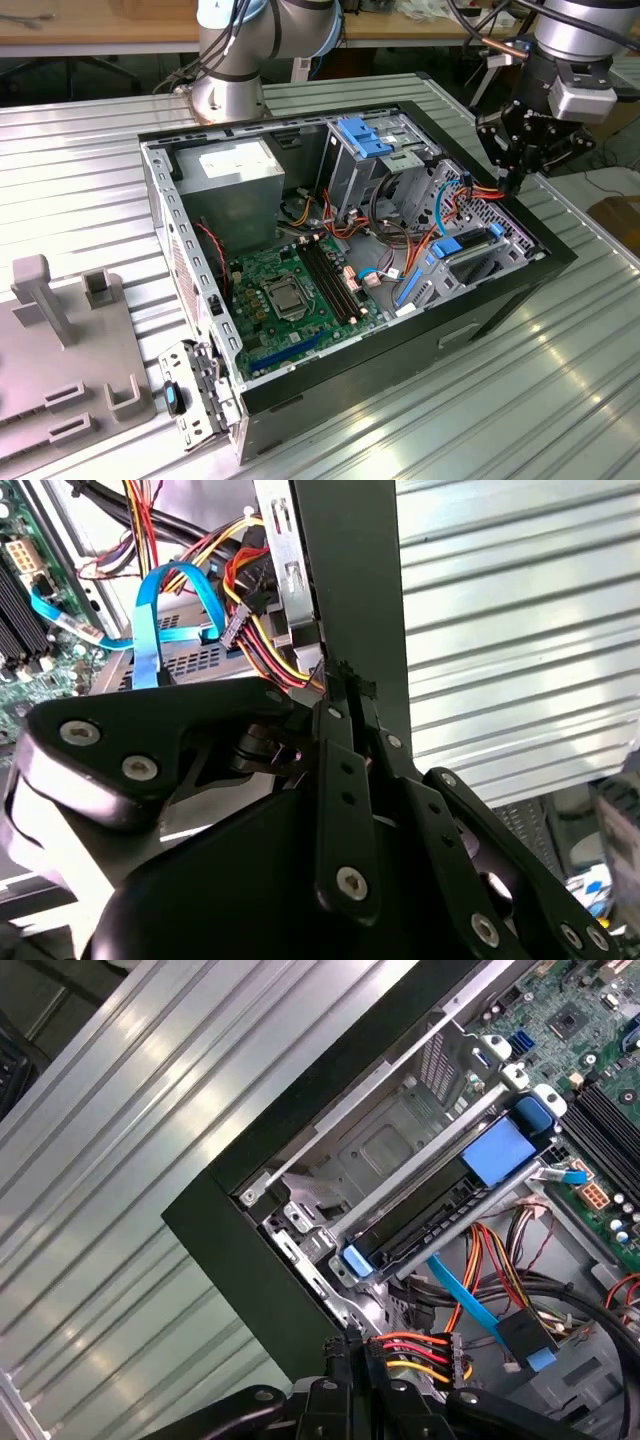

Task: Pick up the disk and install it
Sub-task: 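Insert the first disk wire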

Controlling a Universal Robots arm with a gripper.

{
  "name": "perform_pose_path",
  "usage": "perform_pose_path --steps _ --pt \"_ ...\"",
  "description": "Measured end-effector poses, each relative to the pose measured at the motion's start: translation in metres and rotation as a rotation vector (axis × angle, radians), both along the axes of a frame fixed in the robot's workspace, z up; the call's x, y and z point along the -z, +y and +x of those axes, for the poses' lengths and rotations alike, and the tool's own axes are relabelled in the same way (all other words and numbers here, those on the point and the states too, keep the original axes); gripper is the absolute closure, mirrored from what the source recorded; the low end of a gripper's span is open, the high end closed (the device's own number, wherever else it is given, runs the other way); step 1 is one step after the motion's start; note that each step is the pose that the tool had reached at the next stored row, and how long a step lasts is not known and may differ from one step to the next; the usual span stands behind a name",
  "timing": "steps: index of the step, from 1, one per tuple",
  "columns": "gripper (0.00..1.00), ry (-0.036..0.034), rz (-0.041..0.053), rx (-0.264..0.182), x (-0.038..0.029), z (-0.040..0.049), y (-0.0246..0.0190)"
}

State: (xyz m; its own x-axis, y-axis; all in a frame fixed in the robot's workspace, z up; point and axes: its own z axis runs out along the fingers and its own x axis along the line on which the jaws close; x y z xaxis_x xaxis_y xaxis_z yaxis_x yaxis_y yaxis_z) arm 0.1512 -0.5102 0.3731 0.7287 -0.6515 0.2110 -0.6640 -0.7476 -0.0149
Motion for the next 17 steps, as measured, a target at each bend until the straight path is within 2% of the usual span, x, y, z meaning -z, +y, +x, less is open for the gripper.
perform_pose_path --steps 7,17 --pt "0.83 0.0001 -0.0068 0.098 0.0004 0.0000 0.0000" --pt "0.83 0.0006 -0.0087 0.252 0.0005 0.0000 0.0000"
